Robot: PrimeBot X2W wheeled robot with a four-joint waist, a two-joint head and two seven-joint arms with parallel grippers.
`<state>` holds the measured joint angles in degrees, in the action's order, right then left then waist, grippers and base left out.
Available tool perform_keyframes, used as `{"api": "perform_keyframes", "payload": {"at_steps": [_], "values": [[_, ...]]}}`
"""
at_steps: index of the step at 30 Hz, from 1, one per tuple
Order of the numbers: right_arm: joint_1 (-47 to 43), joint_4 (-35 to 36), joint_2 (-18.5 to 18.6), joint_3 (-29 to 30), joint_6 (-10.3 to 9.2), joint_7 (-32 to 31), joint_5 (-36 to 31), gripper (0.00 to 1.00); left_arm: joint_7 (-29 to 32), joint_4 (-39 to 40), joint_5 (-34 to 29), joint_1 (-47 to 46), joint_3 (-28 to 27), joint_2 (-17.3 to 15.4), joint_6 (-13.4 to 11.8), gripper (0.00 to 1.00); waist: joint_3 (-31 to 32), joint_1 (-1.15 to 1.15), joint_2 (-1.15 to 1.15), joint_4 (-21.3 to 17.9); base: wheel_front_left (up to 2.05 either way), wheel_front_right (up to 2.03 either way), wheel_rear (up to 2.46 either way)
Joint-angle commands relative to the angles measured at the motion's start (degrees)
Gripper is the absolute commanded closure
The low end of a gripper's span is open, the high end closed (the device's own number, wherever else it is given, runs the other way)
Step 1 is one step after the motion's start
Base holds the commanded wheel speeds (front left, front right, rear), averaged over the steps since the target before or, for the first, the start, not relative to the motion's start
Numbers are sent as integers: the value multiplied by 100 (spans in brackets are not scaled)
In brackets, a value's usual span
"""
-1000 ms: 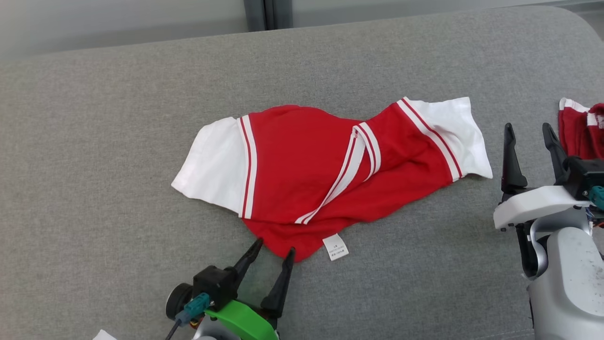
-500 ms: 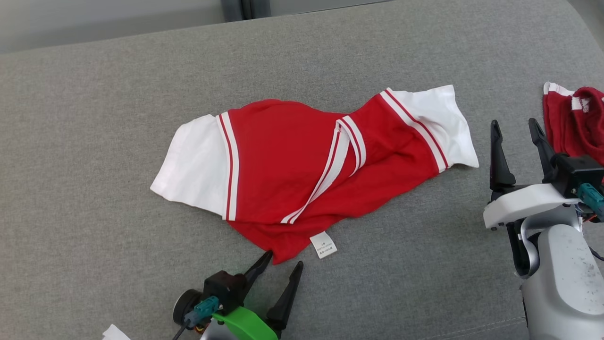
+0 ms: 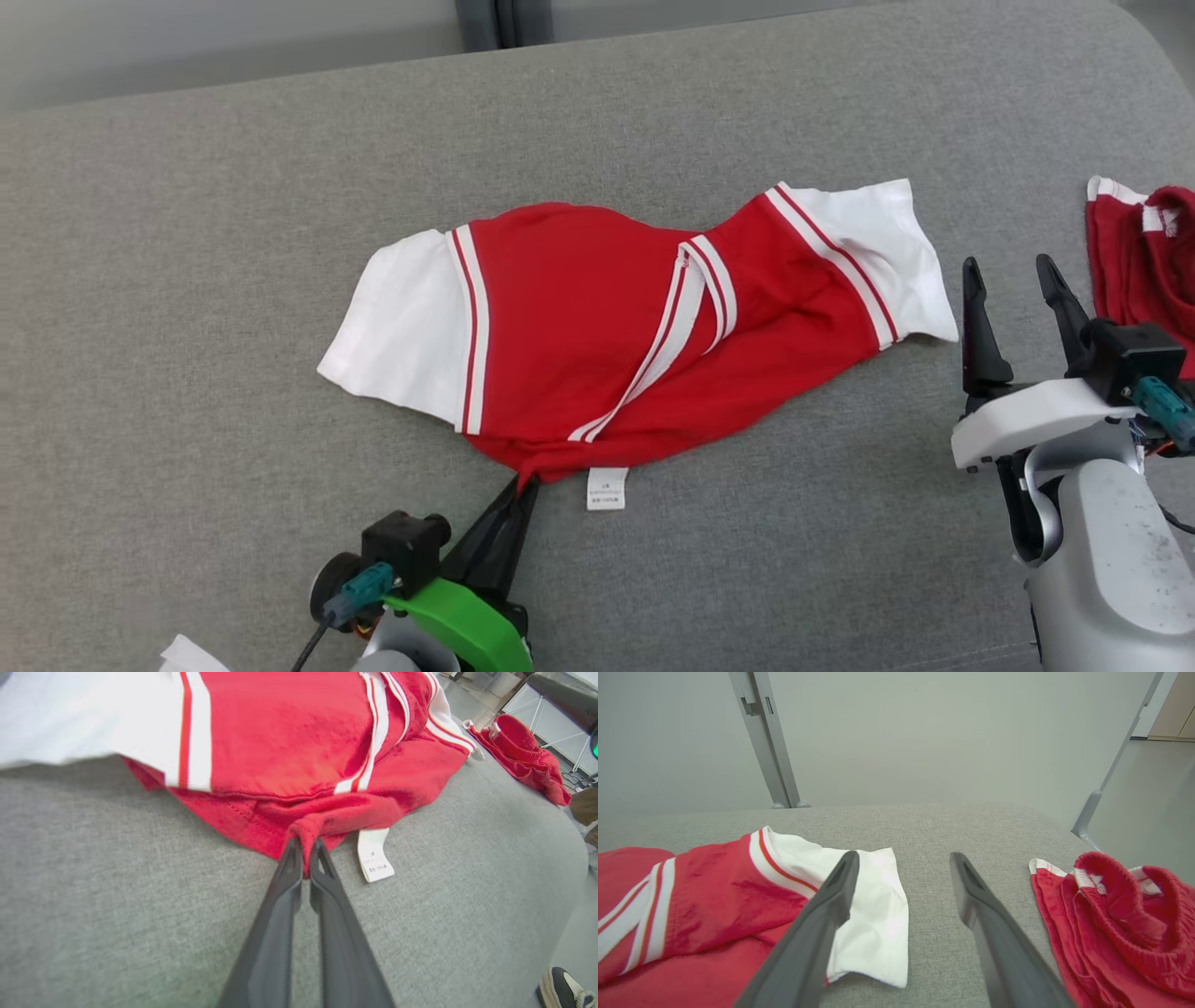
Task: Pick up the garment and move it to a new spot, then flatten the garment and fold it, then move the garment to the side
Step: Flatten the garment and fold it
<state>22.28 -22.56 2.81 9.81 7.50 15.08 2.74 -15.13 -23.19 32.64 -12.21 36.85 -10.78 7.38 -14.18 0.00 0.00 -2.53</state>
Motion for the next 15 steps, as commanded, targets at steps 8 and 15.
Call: {"api": "perform_keyframes", "payload": {"at_steps": [8, 15], "values": [[-334, -192, 21, -174, -3, 12, 264, 0, 1, 149, -237, 438, -1027, -178, 19, 100, 604, 0, 0, 454, 0, 0, 0], [-563, -303, 20, -475, -3, 12, 457, 0, 1, 78, -635, 704, -2182, -332, 20, 100, 902, 0, 0, 641, 0, 0, 0]]}}
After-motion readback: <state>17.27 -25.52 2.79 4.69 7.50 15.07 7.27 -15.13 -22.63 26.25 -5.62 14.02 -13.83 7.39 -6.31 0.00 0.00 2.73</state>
